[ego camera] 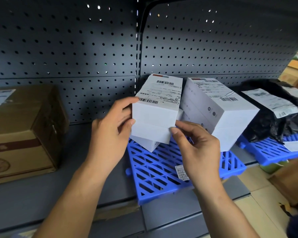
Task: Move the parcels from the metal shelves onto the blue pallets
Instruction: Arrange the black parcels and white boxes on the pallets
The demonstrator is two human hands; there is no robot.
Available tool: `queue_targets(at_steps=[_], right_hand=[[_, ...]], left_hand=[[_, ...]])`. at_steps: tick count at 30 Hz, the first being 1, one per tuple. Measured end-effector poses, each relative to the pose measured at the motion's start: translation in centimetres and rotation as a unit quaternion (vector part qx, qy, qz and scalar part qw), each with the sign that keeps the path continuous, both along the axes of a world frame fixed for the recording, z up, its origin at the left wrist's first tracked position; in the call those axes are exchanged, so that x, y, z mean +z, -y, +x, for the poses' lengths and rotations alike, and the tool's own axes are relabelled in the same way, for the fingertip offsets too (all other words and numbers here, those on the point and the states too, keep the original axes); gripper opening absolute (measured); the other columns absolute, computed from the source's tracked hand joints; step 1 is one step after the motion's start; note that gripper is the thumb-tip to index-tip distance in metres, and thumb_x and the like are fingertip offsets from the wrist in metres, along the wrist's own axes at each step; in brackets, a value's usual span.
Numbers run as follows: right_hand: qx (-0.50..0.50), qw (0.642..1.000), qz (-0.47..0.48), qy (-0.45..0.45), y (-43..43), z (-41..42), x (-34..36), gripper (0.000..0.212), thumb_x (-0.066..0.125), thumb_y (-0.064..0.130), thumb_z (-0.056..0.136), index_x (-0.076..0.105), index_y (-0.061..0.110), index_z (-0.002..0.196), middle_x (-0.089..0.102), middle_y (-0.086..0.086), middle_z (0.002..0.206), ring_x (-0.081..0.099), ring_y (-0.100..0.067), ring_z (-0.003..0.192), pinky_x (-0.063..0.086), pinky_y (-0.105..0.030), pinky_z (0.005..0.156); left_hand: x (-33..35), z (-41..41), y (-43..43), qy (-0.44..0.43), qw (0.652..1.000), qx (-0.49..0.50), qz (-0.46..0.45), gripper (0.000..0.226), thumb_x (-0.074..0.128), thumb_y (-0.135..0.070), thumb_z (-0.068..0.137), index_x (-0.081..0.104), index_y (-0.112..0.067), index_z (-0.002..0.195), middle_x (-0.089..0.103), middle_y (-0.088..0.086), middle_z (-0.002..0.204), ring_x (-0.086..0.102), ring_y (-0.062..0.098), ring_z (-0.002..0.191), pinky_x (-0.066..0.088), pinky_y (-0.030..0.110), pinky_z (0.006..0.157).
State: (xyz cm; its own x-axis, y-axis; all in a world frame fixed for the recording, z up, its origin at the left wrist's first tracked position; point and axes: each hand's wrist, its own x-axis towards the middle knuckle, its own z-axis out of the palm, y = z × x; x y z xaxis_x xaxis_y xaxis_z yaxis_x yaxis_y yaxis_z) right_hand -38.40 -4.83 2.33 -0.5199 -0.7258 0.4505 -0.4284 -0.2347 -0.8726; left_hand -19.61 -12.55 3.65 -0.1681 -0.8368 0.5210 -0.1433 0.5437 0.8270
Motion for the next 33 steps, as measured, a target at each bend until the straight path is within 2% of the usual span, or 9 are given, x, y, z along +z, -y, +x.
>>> queue_targets(at_steps=[4, 6, 10, 15, 17, 19, 22, 26, 33], right_hand=[[0.018, 0.999, 0.020, 0.028, -0.4, 0.3, -0.4, 0.024, 0.078, 0.025, 0.091, 0.075, 0.027, 0.115, 0.076, 0.011, 0.109, 0.071, -0.008, 0.107, 0.057, -0.039, 0.098], [0.033, 0.998, 0.041, 0.020, -0.8, 0.6, -0.6, 0.033, 0.075, 0.026, 0.093, 0.071, 0.024, 0.125, 0.073, 0.011, 0.118, 0.068, -0.004, 0.114, 0.056, -0.035, 0.100], [0.050, 0.995, 0.072, -0.039, -1.1, 0.9, -1.0, 0.038, 0.067, 0.033, 0.096, 0.066, 0.026, 0.134, 0.071, 0.011, 0.124, 0.065, 0.000, 0.118, 0.054, -0.026, 0.100], [0.056, 0.991, 0.108, -0.056, -0.9, 0.5, -1.0, 0.035, 0.066, 0.019, 0.099, 0.066, 0.023, 0.133, 0.074, 0.009, 0.119, 0.066, 0.003, 0.111, 0.046, -0.003, 0.084], [0.063, 0.990, 0.116, -0.044, -0.9, 0.6, -1.0, 0.037, 0.067, 0.017, 0.099, 0.065, 0.022, 0.135, 0.074, 0.008, 0.119, 0.067, 0.007, 0.108, 0.045, -0.001, 0.081], [0.074, 0.989, 0.121, -0.038, -1.0, 0.7, -1.0, 0.040, 0.067, 0.016, 0.099, 0.063, 0.021, 0.138, 0.073, 0.008, 0.119, 0.067, 0.010, 0.106, 0.045, 0.000, 0.080], [0.095, 0.987, 0.127, -0.035, -0.9, 0.8, -0.9, 0.043, 0.066, 0.017, 0.099, 0.060, 0.022, 0.142, 0.072, 0.010, 0.124, 0.066, 0.010, 0.108, 0.049, -0.004, 0.084], [0.105, 0.985, 0.131, -0.040, -0.9, 0.7, -0.8, 0.042, 0.066, 0.019, 0.099, 0.061, 0.023, 0.141, 0.072, 0.013, 0.124, 0.066, 0.008, 0.111, 0.054, -0.015, 0.095], [0.087, 0.984, 0.145, -0.055, -0.7, -0.3, -1.1, 0.042, 0.068, 0.020, 0.098, 0.063, 0.022, 0.140, 0.074, 0.013, 0.121, 0.065, 0.008, 0.113, 0.053, -0.018, 0.099]], left_hand=[[-0.3, 0.6, 0.5, 0.023, 0.999, 0.000, 0.037, 0.082, 0.059, 0.006, 0.095, 0.030, -0.044, 0.154, 0.067, -0.015, 0.130, 0.059, -0.004, 0.123, 0.046, 0.018, 0.104], [-0.7, 0.9, 1.0, 0.079, 0.995, 0.008, 0.057, 0.082, 0.061, -0.002, 0.095, 0.025, -0.044, 0.156, 0.062, -0.018, 0.137, 0.054, -0.008, 0.127, 0.042, 0.020, 0.109], [-1.2, 1.0, 1.6, 0.120, 0.987, -0.023, 0.105, 0.066, 0.062, -0.005, 0.093, 0.046, -0.042, 0.146, 0.061, -0.042, 0.118, 0.056, -0.017, 0.116, 0.044, 0.022, 0.106], [-1.2, 1.1, 1.4, 0.159, 0.984, -0.013, 0.083, 0.051, 0.072, -0.014, 0.090, 0.060, -0.038, 0.133, 0.067, -0.039, 0.107, 0.061, -0.016, 0.108, 0.046, 0.014, 0.097], [-1.3, 1.2, 1.5, 0.149, 0.985, -0.010, 0.082, 0.048, 0.073, -0.013, 0.089, 0.063, -0.036, 0.130, 0.069, -0.035, 0.109, 0.063, -0.013, 0.109, 0.048, 0.020, 0.100], [-1.4, 1.4, 1.4, 0.145, 0.986, -0.012, 0.081, 0.044, 0.072, -0.012, 0.090, 0.066, -0.033, 0.129, 0.071, -0.028, 0.114, 0.065, -0.008, 0.111, 0.050, 0.030, 0.104], [-1.4, 1.6, 0.9, 0.136, 0.988, -0.009, 0.077, 0.038, 0.072, -0.011, 0.092, 0.070, -0.031, 0.124, 0.073, -0.026, 0.113, 0.066, -0.007, 0.110, 0.051, 0.034, 0.105], [-1.4, 1.6, -0.2, 0.118, 0.990, 0.006, 0.078, 0.037, 0.074, -0.008, 0.090, 0.073, -0.031, 0.118, 0.073, -0.029, 0.108, 0.065, -0.011, 0.107, 0.051, 0.028, 0.103], [-1.5, 1.3, -1.7, 0.100, 0.990, 0.029, 0.097, 0.044, 0.078, -0.007, 0.085, 0.072, -0.031, 0.122, 0.073, -0.031, 0.103, 0.066, -0.014, 0.101, 0.049, 0.018, 0.099]])
